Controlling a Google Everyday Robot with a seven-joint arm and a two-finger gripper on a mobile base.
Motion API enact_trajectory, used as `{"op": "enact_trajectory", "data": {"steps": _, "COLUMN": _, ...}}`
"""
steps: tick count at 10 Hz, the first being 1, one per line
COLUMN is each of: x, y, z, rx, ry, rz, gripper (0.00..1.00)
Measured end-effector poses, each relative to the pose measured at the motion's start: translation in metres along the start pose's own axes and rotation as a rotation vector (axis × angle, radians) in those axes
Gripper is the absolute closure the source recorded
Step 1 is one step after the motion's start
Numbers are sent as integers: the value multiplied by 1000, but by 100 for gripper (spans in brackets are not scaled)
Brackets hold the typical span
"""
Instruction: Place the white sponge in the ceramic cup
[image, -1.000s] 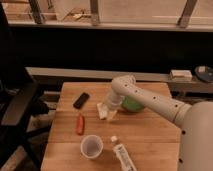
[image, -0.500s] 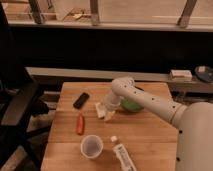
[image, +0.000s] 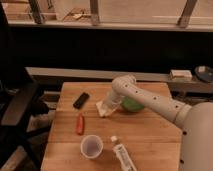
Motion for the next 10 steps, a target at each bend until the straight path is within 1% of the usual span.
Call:
{"op": "enact_trajectory", "data": {"steps": 1, "x": -6, "y": -1, "z": -14, "rx": 18, "ry": -6, "rz": -3, "gripper": 100}}
{"op": "enact_trajectory", "data": {"steps": 3, "x": -17, "y": 4, "z": -58, "rx": 51, "ry": -11, "rz": -19, "gripper": 100}}
{"op": "enact_trajectory", "data": {"steps": 4, "x": -24, "y": 9, "z": -80, "rx": 62, "ry": -9, "rz": -25, "gripper": 100}}
{"op": "enact_trajectory", "data": {"steps": 6, "x": -41, "y": 23, "z": -124, "rx": 85, "ry": -9, "rz": -11, "gripper": 100}}
{"op": "enact_trajectory", "data": {"steps": 7, "x": -50, "y": 27, "z": -138, "rx": 94, "ry": -20, "rz": -5, "gripper": 100}}
{"op": "enact_trajectory", "data": {"steps": 8, "x": -64, "y": 31, "z": -156, "rx": 112, "ry": -33, "rz": -3, "gripper": 100}}
{"op": "enact_trajectory", "data": {"steps": 9, "x": -74, "y": 37, "z": -179, "rx": 143, "ry": -30, "rz": 2, "gripper": 100}}
{"op": "enact_trajectory", "data": {"steps": 10, "x": -81, "y": 42, "z": -196, "rx": 169, "ry": -22, "rz": 6, "gripper": 100}}
